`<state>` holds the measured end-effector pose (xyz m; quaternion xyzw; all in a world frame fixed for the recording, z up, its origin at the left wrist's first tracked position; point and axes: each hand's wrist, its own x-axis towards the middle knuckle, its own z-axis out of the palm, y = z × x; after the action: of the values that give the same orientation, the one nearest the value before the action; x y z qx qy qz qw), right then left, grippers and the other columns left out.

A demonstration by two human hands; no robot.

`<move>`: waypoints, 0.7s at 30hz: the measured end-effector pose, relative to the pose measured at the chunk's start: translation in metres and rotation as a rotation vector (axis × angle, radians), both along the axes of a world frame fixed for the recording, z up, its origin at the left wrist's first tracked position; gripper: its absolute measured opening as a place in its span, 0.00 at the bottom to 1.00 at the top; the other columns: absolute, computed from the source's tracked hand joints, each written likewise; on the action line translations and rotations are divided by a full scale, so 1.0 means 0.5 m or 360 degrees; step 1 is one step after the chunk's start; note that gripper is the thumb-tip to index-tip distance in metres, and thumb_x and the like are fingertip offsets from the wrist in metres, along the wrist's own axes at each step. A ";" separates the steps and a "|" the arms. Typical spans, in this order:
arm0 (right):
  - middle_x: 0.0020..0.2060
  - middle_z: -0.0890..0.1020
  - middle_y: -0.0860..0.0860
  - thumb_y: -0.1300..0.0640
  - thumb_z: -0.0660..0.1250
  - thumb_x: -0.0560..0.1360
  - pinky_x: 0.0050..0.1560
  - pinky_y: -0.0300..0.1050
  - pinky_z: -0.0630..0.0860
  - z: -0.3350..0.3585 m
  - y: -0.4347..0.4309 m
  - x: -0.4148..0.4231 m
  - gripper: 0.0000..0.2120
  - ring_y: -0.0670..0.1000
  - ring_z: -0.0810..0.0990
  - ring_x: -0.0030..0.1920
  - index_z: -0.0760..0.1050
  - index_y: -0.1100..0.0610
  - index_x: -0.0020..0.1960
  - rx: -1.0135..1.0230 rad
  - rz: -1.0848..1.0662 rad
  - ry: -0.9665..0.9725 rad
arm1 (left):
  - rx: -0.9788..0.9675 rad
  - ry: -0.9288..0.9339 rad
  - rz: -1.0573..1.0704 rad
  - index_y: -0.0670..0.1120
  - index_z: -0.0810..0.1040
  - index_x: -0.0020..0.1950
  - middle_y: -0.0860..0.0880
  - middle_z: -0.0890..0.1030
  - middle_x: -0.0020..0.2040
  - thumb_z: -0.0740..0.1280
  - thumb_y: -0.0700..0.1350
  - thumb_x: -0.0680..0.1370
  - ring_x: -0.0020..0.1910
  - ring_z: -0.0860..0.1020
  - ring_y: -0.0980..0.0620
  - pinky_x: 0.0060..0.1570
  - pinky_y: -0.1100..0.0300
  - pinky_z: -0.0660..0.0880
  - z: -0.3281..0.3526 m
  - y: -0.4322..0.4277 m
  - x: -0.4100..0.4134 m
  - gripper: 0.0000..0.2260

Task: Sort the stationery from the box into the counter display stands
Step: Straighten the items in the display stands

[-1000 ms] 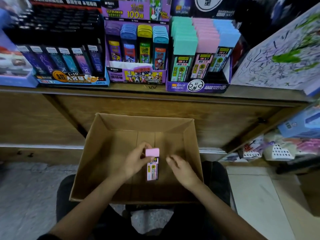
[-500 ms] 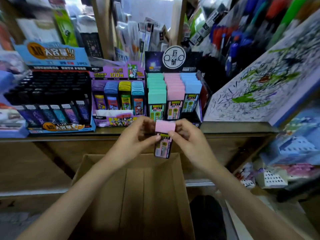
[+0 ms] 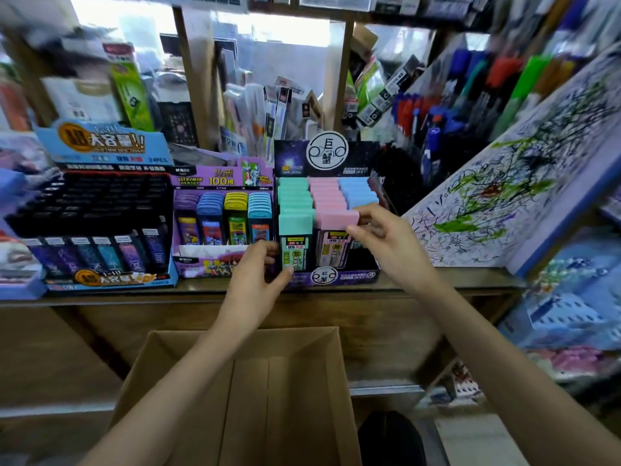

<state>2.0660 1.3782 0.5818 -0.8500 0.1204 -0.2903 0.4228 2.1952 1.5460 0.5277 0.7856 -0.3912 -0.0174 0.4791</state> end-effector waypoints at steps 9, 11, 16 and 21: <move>0.46 0.83 0.51 0.53 0.65 0.77 0.53 0.50 0.78 -0.003 0.023 0.021 0.09 0.50 0.81 0.48 0.80 0.55 0.54 -0.0335 -0.0476 0.0326 | 0.0000 -0.0006 0.0020 0.42 0.70 0.68 0.47 0.72 0.60 0.68 0.44 0.76 0.57 0.73 0.53 0.59 0.54 0.73 -0.005 0.000 -0.012 0.21; 0.39 0.83 0.53 0.49 0.64 0.77 0.46 0.49 0.79 0.004 0.025 0.022 0.12 0.51 0.81 0.41 0.81 0.57 0.50 -0.0636 -0.0587 0.0467 | -0.0004 0.0000 0.0029 0.42 0.69 0.70 0.47 0.72 0.60 0.68 0.44 0.76 0.59 0.73 0.52 0.60 0.53 0.73 -0.007 0.000 -0.018 0.23; 0.49 0.81 0.52 0.48 0.63 0.78 0.50 0.48 0.77 -0.022 0.027 0.002 0.16 0.51 0.79 0.49 0.77 0.58 0.58 -0.0532 -0.0799 0.0219 | -0.0026 -0.0037 0.0095 0.43 0.66 0.72 0.47 0.70 0.63 0.68 0.45 0.77 0.61 0.71 0.53 0.59 0.64 0.66 -0.011 -0.002 -0.028 0.25; 0.59 0.72 0.50 0.53 0.61 0.79 0.64 0.49 0.69 -0.084 0.019 -0.021 0.18 0.50 0.71 0.62 0.67 0.59 0.66 0.0052 -0.0858 0.0070 | -0.0085 0.0100 0.0209 0.42 0.66 0.71 0.46 0.70 0.65 0.68 0.45 0.77 0.64 0.71 0.51 0.63 0.57 0.69 -0.029 -0.004 -0.059 0.24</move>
<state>2.0557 1.3876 0.5395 -0.7864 0.3563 -0.3719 0.3410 2.1656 1.5439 0.5133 0.7956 -0.3238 -0.0002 0.5121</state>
